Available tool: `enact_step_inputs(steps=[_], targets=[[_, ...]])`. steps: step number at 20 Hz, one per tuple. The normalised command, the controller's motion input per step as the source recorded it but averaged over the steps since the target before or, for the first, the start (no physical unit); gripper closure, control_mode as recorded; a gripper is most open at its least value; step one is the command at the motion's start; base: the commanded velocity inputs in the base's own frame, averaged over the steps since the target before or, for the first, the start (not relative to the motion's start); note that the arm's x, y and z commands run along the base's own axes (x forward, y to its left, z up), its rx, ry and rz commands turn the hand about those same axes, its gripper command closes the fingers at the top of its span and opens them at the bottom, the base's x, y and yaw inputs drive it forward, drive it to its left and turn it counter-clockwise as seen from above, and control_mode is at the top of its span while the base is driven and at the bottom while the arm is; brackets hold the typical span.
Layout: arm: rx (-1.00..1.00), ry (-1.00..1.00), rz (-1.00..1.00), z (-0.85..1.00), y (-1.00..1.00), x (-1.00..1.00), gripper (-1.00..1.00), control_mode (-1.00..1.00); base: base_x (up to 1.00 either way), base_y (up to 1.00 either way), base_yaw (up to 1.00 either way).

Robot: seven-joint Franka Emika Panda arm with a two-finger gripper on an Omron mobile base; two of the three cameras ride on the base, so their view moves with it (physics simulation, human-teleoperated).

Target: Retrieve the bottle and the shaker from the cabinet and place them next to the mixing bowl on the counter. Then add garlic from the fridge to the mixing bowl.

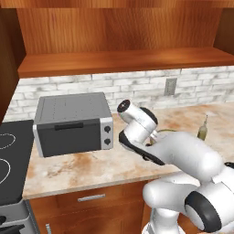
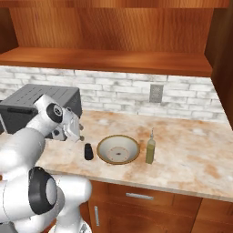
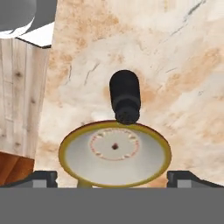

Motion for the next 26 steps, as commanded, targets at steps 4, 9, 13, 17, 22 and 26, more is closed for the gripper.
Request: enact_step_inputs(steps=[4, 9, 13, 17, 22, 26], targets=[[0.28, 0.08, 0.14, 0.91, -0.10, -0.13, -1.00, -1.00, 0.00, 0.00, 0.00], [0.24, 0.19, 0.25, 0.19, -0.41, -0.03, -1.00, -1.00, 0.00, 0.00, 0.00], [0.23, 0.16, 0.34, -0.05, -0.31, -0.29, -1.00, -1.00, 0.00, 0.00, 0.00], [0.08, 0.10, 0.50, -0.06, -0.07, -0.63, -1.00, -1.00, 0.00, 0.00, 0.00], [-0.03, 0.27, 0.48, 0.03, 0.09, -0.47, -1.00, -1.00, 0.00, 0.00, 0.00], [-0.09, 0.10, 0.26, 0.00, 0.01, -0.31, -1.00, -1.00, 0.00, 0.00, 0.00]])
